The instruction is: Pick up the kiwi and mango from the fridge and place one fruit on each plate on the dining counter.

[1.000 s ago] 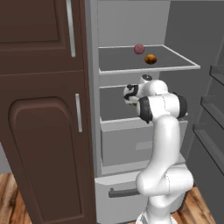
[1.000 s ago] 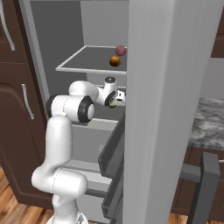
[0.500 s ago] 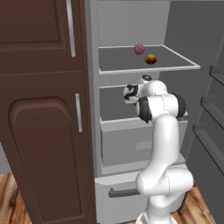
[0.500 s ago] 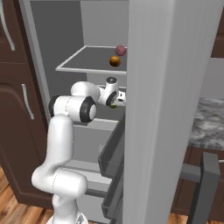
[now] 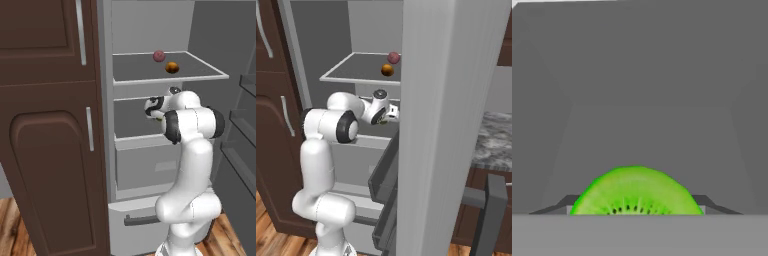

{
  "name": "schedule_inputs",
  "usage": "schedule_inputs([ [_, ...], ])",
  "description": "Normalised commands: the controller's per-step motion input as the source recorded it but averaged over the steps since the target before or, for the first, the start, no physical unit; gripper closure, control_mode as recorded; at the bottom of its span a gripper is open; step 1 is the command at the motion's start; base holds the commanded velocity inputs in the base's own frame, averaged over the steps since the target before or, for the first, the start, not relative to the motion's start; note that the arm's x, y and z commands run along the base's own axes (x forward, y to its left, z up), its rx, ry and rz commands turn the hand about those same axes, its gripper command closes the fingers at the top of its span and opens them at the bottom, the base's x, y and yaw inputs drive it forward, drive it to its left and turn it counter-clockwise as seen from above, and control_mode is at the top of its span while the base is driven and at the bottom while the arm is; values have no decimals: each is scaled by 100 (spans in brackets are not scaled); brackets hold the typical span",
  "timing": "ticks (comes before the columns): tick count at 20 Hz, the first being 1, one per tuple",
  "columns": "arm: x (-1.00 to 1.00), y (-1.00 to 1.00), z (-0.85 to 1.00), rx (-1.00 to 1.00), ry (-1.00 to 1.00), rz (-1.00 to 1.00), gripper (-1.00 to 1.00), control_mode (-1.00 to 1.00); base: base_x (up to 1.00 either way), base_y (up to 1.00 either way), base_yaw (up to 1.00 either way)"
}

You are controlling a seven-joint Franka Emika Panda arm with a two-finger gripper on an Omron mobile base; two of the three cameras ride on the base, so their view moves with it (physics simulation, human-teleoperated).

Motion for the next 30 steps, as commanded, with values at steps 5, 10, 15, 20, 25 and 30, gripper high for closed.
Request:
schedule_inputs([
  [5, -80, 0, 45, 0, -10, 0, 100, -100, 0, 0, 0],
  [10, -69, -7, 74, 0, -2, 0, 100, -100, 0, 0, 0],
  [15, -56, -16, 76, 3, 11, -1, 100, -100, 0, 0, 0],
  [20, -62, -5, 60, 1, 9, -4, 100, -100, 0, 0, 0],
  [25, -52, 0, 47, 0, 4, -3, 100, -100, 0, 0, 0],
  [30, -62, 0, 41, 0, 0, 0, 100, -100, 0, 0, 0],
])
